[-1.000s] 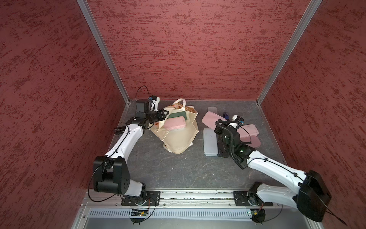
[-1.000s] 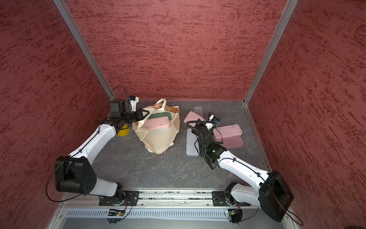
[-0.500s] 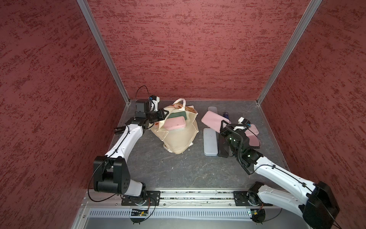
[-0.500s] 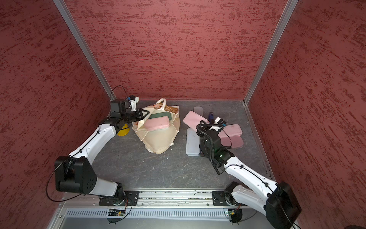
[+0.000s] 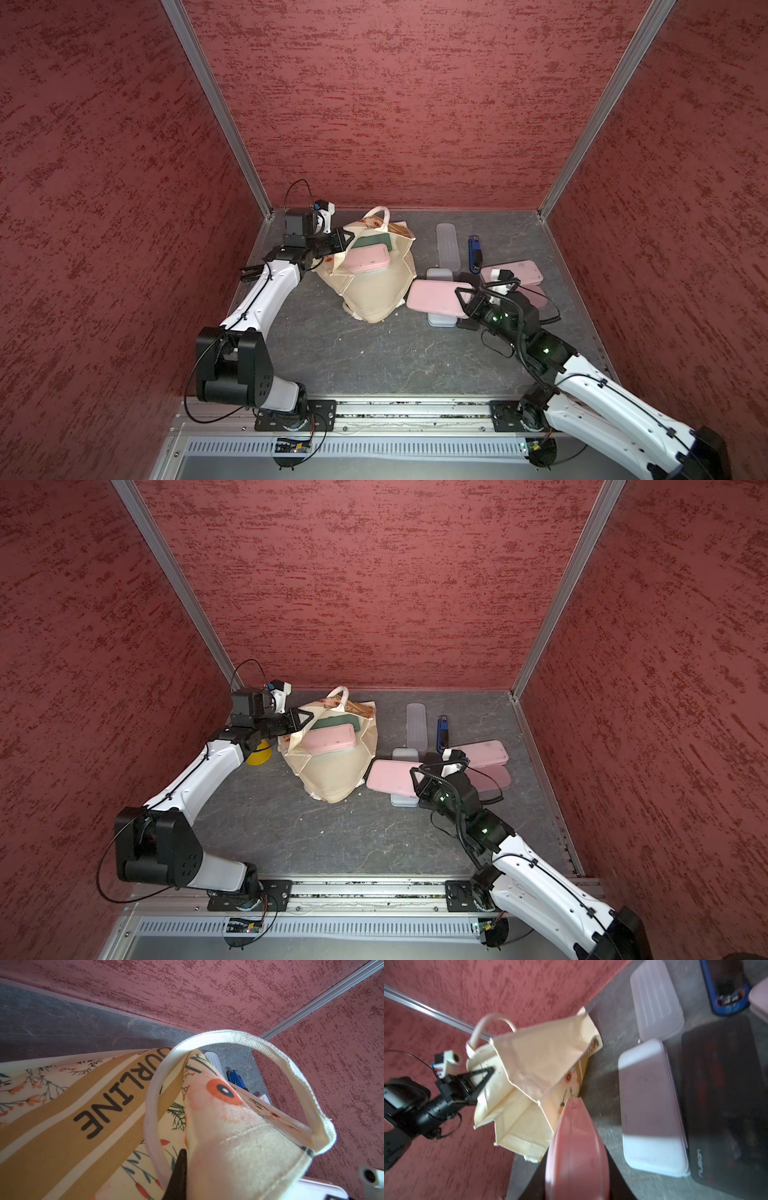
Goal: Take out the pencil case from the canvas bag
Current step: Place the pencil case at the center of the board.
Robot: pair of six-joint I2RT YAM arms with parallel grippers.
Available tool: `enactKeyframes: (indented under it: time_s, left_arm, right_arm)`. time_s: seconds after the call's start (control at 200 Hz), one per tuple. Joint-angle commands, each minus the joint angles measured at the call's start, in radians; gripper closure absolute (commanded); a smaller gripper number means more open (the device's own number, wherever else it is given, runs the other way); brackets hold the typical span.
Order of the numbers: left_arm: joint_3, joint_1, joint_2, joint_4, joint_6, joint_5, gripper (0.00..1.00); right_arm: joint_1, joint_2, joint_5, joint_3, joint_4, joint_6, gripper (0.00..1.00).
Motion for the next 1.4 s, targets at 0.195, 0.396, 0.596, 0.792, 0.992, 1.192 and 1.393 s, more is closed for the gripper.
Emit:
enactKeyframes:
  time_s: [0.195,0.396,0.596,0.792,0.992,1.192,1.393]
  left_arm:
    - [0.007,-0.014,0.008,-0.011,0.01,-0.007,1.0]
    - [0.009,-0.014,0.014,-0.014,0.01,-0.005,1.0]
    - [0.009,-0.015,0.016,-0.013,0.012,-0.005,1.0]
    - [0.009,-0.016,0.018,-0.012,0.012,-0.005,1.0]
    - [0.01,-0.016,0.016,-0.014,0.014,-0.005,1.0]
    - [0.009,-0.016,0.014,-0.017,0.017,-0.009,1.0]
    - [0.01,-0.015,0.012,-0.019,0.019,-0.011,1.0]
  right_arm:
    - [-0.003,0.011,-0.188,-0.089,-0.01,0.07,1.0]
    - [-0.004,0.042,-0.185,-0.106,-0.043,0.075,1.0]
    - [-0.006,0.048,-0.195,-0.144,-0.005,0.094,0.91]
    - [-0.021,0.018,-0.16,-0.178,-0.028,0.138,0.63]
    - [-0.04,0.011,-0.141,-0.203,-0.034,0.171,0.43]
    - [-0.055,0.056,-0.143,-0.203,-0.027,0.18,0.34]
    - [-0.064,0.104,-0.133,-0.183,-0.041,0.188,0.26]
